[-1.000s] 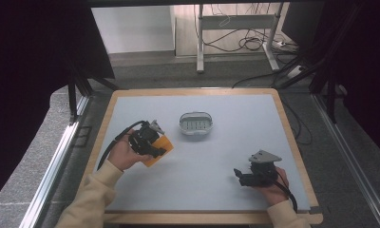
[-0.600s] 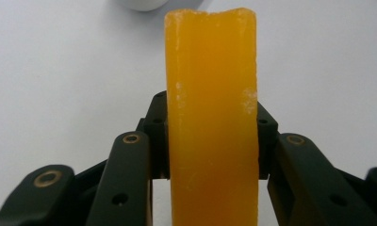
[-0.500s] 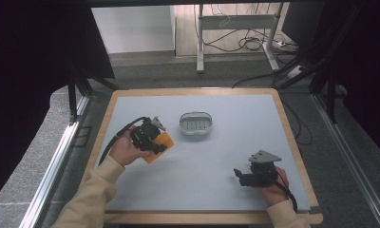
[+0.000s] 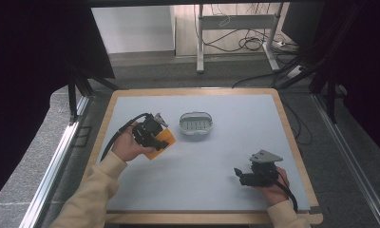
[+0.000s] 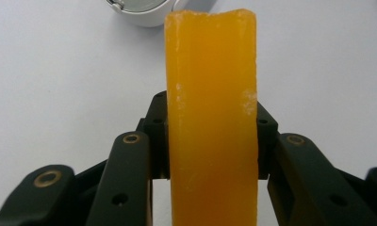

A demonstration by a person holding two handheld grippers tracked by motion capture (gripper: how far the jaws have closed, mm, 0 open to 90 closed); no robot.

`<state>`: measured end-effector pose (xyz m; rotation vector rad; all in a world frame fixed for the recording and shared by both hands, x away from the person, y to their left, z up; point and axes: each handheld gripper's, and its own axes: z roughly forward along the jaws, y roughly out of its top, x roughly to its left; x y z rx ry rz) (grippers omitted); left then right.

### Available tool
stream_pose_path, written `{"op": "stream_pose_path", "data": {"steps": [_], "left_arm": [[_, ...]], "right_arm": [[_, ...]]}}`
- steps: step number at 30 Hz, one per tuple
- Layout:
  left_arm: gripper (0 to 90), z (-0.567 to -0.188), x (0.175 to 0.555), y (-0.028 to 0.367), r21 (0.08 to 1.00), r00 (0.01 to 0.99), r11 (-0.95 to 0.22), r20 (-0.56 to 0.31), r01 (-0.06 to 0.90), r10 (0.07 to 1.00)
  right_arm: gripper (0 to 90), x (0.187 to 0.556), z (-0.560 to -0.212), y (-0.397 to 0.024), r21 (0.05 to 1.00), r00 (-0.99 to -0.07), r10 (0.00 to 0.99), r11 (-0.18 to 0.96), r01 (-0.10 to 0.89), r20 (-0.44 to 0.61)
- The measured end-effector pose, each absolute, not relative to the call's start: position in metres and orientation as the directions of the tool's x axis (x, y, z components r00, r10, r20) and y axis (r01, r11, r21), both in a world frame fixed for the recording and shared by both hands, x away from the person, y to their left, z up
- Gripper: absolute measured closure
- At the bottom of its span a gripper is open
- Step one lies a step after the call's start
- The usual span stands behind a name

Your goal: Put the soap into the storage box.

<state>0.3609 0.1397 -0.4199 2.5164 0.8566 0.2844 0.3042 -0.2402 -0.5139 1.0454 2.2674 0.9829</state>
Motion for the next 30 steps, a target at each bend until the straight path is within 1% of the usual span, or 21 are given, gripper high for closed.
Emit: {"op": "stream_pose_path", "data": {"steps": [5,16,23,30], "left_arm": [[62.0,-0.419,0.364,0.140,0.481,0.785,-0.705,0.055,0.521,0.617],[62.0,-0.414,0.372,0.135,0.494,0.780,-0.700,0.067,0.516,0.622],[62.0,-0.407,0.380,0.134,0.482,0.798,-0.721,0.071,0.498,0.599],[62.0,-0.402,0.383,0.130,0.481,0.799,-0.726,0.084,0.491,0.596]], "right_arm": [[12.8,0.304,-0.514,-0.240,0.759,-0.609,0.787,0.458,0.463,-0.103],[12.8,0.304,-0.514,-0.240,0.761,-0.605,0.789,0.454,0.463,-0.102],[12.8,0.305,-0.514,-0.241,0.761,-0.605,0.789,0.454,0.463,-0.103],[12.8,0.305,-0.514,-0.241,0.761,-0.606,0.789,0.454,0.463,-0.102]]}}
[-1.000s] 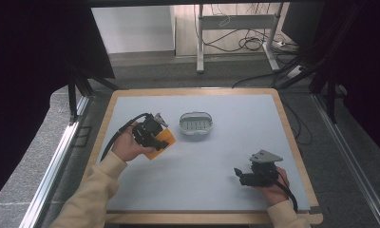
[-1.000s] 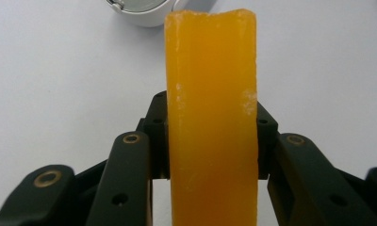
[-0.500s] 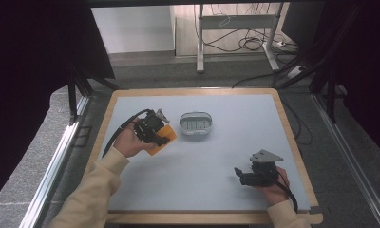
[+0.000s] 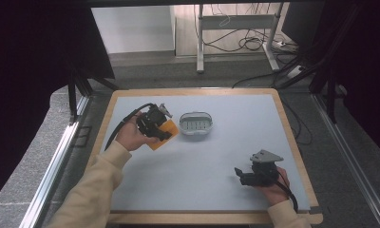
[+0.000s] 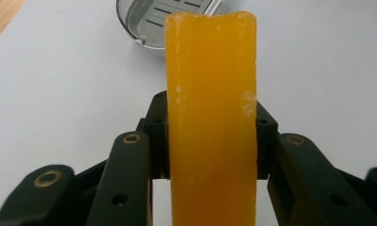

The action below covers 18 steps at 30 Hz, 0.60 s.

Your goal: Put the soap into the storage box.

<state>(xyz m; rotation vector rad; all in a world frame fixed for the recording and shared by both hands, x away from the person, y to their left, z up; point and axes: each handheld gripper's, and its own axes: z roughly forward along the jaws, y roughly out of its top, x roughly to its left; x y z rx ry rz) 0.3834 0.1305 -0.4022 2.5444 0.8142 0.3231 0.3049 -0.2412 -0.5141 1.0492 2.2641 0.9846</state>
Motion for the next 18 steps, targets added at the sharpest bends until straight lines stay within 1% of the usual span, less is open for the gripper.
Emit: {"op": "stream_pose_path", "data": {"steps": [18], "left_arm": [[62.0,-0.4012,0.3916,0.1274,0.479,0.802,-0.731,0.089,0.486,0.591]], "right_arm": [[12.8,0.3052,-0.5149,-0.2411,0.756,-0.609,0.786,0.460,0.465,-0.104]]}}
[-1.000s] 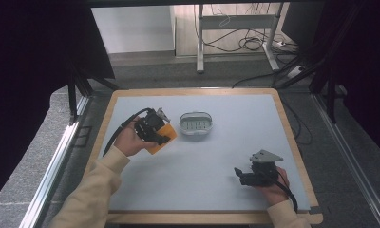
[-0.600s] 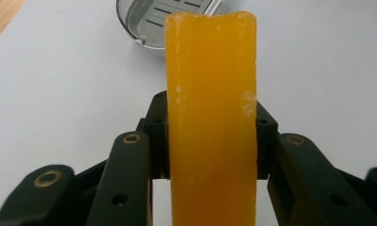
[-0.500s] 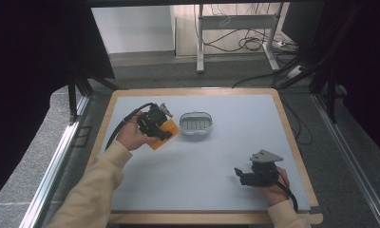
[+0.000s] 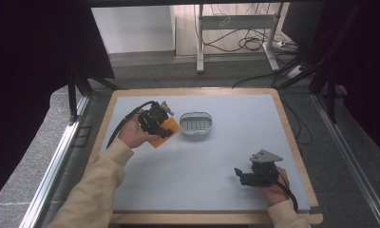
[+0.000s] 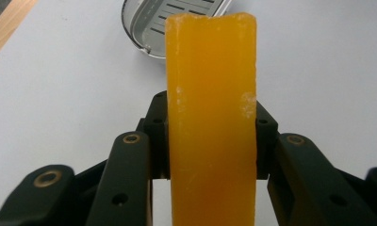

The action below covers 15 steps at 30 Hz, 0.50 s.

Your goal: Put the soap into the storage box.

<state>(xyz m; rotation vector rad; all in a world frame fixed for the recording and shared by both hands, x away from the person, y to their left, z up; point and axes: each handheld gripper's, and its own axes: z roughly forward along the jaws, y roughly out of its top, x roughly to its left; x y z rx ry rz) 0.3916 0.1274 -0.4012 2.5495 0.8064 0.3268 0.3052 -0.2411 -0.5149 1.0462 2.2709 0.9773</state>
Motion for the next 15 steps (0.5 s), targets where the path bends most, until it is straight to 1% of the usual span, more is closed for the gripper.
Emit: {"op": "stream_pose_path", "data": {"steps": [15], "left_arm": [[62.0,-0.404,0.407,0.120,0.461,0.819,-0.757,0.103,0.464,0.564]], "right_arm": [[12.8,0.305,-0.515,-0.240,0.755,-0.610,0.785,0.465,0.462,-0.110]]}}
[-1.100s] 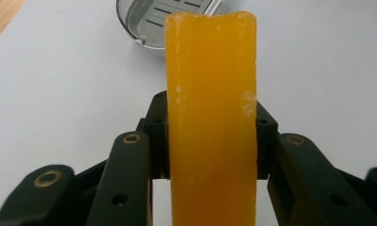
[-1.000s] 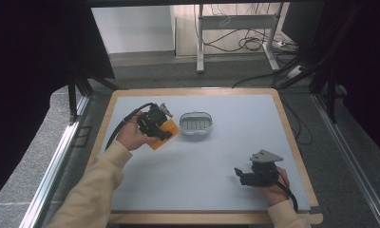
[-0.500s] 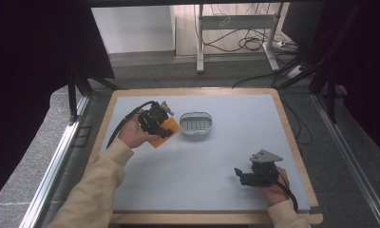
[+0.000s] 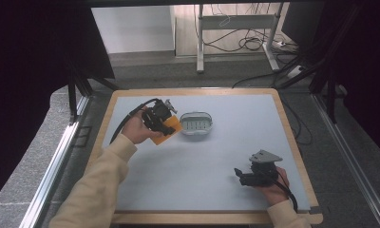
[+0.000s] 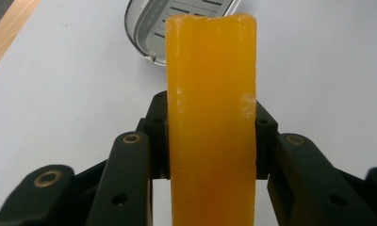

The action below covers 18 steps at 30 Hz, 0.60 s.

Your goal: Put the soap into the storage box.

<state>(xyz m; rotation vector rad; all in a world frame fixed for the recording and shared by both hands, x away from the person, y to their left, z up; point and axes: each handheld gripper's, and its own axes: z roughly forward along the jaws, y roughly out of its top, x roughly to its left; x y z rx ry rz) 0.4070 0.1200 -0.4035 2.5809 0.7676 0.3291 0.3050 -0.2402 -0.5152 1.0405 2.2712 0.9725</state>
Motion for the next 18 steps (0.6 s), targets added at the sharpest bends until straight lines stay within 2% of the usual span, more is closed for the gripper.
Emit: {"op": "stream_pose_path", "data": {"steps": [18], "left_arm": [[62.0,-0.402,0.428,0.100,0.450,0.853,-0.791,0.112,0.413,0.509]], "right_arm": [[12.8,0.306,-0.515,-0.240,0.755,-0.612,0.784,0.466,0.461,-0.110]]}}
